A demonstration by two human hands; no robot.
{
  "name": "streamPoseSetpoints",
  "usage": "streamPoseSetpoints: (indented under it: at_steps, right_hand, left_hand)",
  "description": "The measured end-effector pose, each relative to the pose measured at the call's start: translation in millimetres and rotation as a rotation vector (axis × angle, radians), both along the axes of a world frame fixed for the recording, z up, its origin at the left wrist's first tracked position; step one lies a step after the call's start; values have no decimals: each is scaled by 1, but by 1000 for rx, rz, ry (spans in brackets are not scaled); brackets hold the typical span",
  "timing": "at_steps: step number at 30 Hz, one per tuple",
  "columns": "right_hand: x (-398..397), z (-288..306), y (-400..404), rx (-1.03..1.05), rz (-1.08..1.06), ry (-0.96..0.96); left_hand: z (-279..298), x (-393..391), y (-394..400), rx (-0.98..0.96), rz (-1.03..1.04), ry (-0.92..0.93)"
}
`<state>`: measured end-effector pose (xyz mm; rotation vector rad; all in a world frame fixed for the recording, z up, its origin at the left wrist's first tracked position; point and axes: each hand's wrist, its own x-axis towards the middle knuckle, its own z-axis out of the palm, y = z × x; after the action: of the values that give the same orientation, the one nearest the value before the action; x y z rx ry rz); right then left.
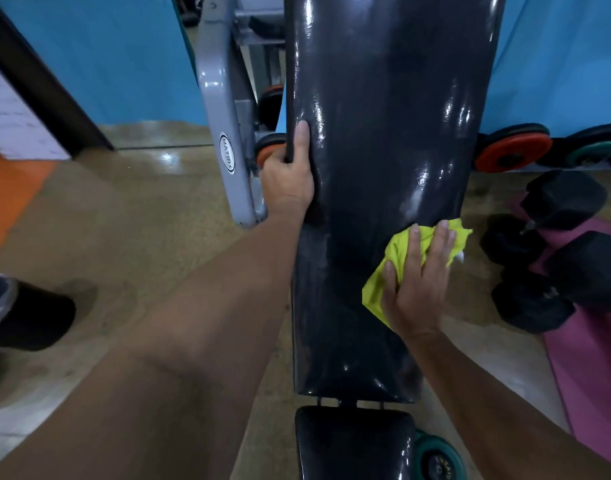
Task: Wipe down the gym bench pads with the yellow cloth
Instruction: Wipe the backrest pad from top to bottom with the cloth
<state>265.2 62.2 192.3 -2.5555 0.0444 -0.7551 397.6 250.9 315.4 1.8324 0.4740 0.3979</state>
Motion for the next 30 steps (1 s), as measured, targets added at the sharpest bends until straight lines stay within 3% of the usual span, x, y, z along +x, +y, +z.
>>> streamPoseSetpoints:
  at_steps: [3,8,14,18,23,30]
  right_hand:
    - [-8,-9,-18,-76,60,4]
    - [11,8,-13,77,-56,-14]
    - [4,-2,-13,23,17,-13]
    - [10,10,-3,99,-48,-16]
    - [-19,-21,-22,-61,108,46]
    - [-2,-1,3,21,13,38]
  left_hand:
    - [-1,-1,-2,-12,-5,7]
    - [-2,0,-5,-6,10,-1]
    - [-2,1,-2,-34,38,-29]
    - [-2,0,-4,-19,39,-14]
    - [-1,0,-4,-27,36,-13]
    - [0,-2,-3,-101,-33,19]
